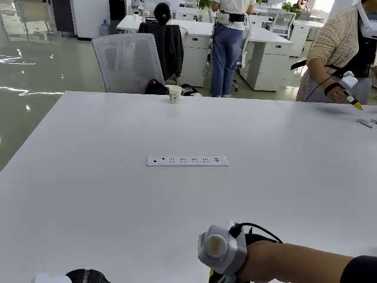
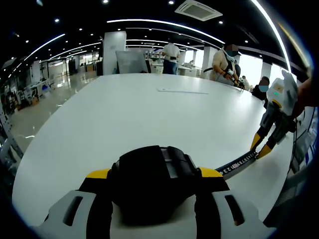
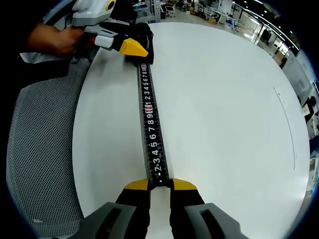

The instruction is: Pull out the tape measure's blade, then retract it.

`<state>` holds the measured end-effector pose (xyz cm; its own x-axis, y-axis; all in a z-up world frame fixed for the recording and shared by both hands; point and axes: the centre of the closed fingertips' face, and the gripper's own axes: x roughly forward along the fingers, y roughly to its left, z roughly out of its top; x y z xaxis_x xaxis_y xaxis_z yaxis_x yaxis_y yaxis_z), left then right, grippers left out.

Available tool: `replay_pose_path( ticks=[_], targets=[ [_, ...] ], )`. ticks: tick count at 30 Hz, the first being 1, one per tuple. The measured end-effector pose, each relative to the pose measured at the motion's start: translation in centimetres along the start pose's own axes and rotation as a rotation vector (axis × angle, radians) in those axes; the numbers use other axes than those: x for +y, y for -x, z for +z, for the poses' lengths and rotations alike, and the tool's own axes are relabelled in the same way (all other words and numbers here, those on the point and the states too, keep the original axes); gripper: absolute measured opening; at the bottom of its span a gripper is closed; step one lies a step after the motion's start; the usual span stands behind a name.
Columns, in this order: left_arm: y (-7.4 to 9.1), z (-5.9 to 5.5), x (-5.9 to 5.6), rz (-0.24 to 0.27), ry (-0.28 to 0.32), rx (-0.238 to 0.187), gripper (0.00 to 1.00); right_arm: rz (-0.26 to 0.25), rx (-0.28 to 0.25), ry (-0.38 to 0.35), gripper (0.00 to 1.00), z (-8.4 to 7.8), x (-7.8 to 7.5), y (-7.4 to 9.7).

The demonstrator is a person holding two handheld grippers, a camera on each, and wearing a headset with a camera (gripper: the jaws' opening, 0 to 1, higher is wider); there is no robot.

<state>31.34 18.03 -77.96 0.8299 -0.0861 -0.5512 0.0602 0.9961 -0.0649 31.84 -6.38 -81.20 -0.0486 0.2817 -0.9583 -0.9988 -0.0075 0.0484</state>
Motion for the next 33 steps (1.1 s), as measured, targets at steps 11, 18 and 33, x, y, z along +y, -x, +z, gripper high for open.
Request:
replay_pose_path(
  ticks=[11, 18, 33],
  targets=[
    [-0.1, 0.0, 0.0, -0.001, 0.000, 0.000, 0.62, -0.001, -0.009, -0.020, 0.11, 0.3, 0.0, -0.1],
    [0.0, 0.0, 0.0, -0.002, 0.000, 0.001, 0.62, -0.001, -0.013, -0.006, 0.11, 0.5, 0.0, -0.1],
    [0.0, 0.1, 0.1, -0.004, 0.002, 0.004, 0.62, -0.003, -0.016, -0.022, 0.11, 1.1, 0.1, -0.3]
  ],
)
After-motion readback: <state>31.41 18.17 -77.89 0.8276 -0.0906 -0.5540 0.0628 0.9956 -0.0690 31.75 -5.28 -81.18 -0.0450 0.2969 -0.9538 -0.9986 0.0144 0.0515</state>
